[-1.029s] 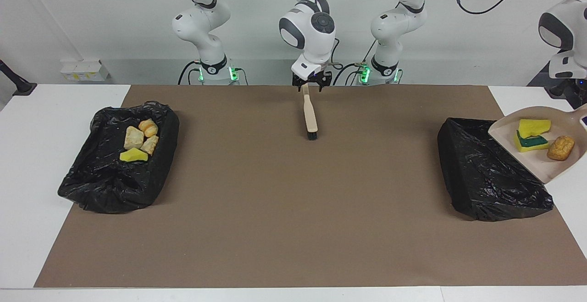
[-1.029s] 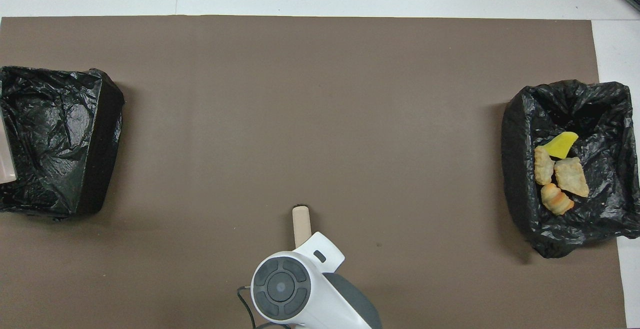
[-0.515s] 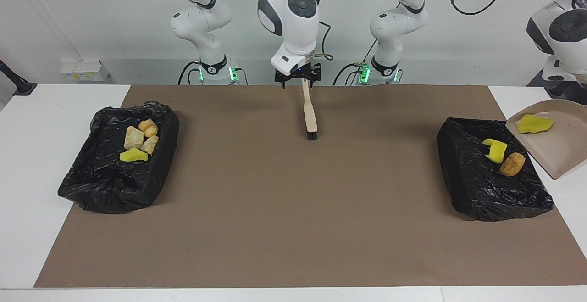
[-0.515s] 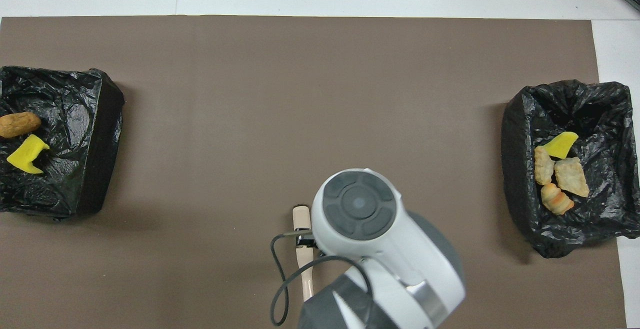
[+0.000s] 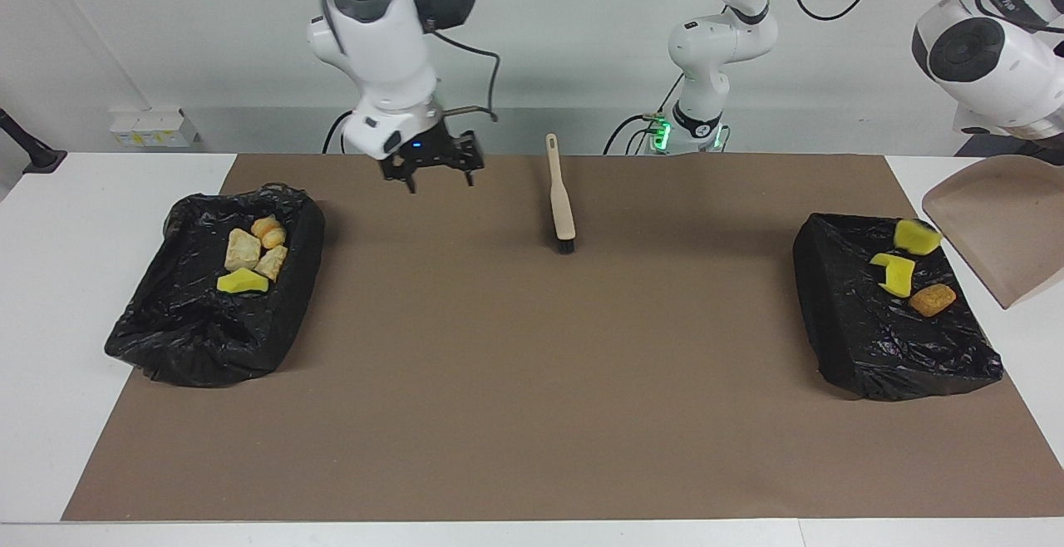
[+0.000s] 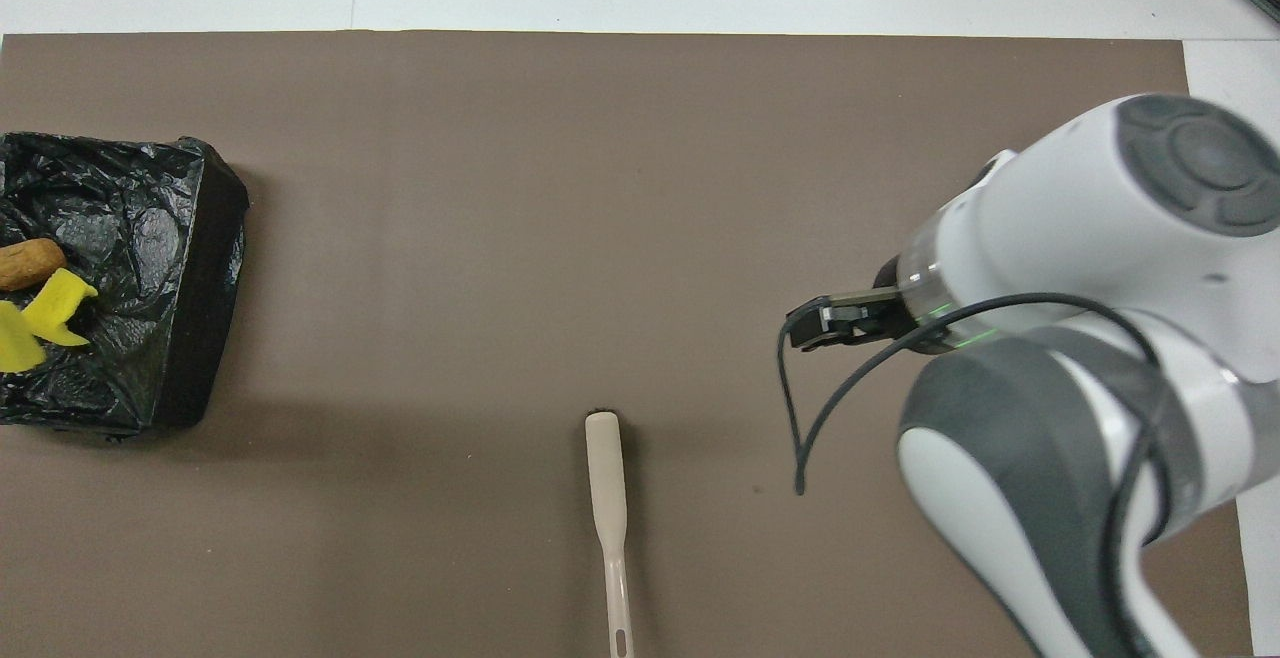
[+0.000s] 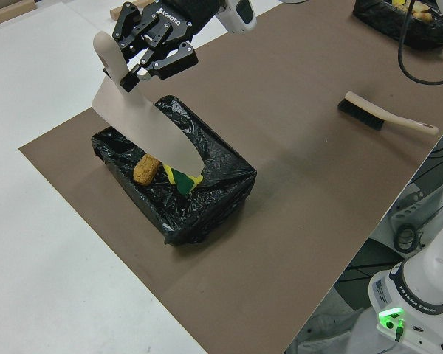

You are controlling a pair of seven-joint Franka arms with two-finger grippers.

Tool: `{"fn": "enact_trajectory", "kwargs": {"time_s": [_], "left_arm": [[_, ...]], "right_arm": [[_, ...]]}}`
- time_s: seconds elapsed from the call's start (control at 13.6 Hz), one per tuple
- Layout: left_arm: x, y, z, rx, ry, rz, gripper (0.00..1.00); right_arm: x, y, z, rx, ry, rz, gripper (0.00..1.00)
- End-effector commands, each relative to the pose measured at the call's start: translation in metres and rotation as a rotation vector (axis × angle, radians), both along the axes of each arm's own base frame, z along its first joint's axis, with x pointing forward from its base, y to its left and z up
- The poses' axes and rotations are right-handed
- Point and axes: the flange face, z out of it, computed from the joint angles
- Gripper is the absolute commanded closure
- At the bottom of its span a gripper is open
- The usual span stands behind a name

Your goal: Sweep and dump trash in bin

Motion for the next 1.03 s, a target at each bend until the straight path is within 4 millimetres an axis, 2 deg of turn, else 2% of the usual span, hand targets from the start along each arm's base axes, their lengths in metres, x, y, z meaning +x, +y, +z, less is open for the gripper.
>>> {"fn": "enact_trajectory", "kwargs": {"time_s": [0.0, 0.15, 0.22, 0.29, 0.51, 0.59, 0.74, 0.88, 0.96], "left_arm": [[-0.003, -0.008, 0.008, 0.047, -0.011, 0.005, 1.0], [-0.003, -0.02, 0.005, -0.004, -0.104, 0.047, 1.0], [-0.004, -0.028, -0.001, -0.076, -0.151, 0.1, 1.0], [-0.006, -0.04, -0.011, -0.173, -0.173, 0.151, 1.0], [-0.008, -0.076, -0.029, -0.423, -0.232, 0.269, 1.0], [-0.008, -0.088, -0.035, -0.499, -0.259, 0.317, 1.0], [-0.007, -0.134, -0.051, -0.599, -0.337, 0.443, 1.0], [-0.008, -0.181, -0.063, -0.692, -0.425, 0.574, 1.0], [-0.006, -0.197, -0.071, -0.724, -0.456, 0.63, 1.0]], "right_arm": [[0.011, -0.053, 0.008, -0.04, -0.027, 0.069, 0.0], [0.018, -0.098, 0.009, -0.08, -0.036, 0.041, 0.0], [0.022, -0.119, 0.018, -0.095, -0.056, 0.03, 0.0], [0.023, -0.132, 0.028, -0.111, -0.074, 0.026, 0.0], [0.02, -0.166, 0.035, -0.113, -0.063, -0.038, 0.0], [0.014, -0.171, 0.046, -0.115, -0.079, -0.048, 0.0], [0.002, -0.182, 0.047, -0.109, -0.044, -0.093, 0.0], [-0.002, -0.182, 0.045, -0.103, -0.012, -0.116, 0.0], [-0.003, -0.182, 0.046, -0.103, -0.007, -0.116, 0.0]]}}
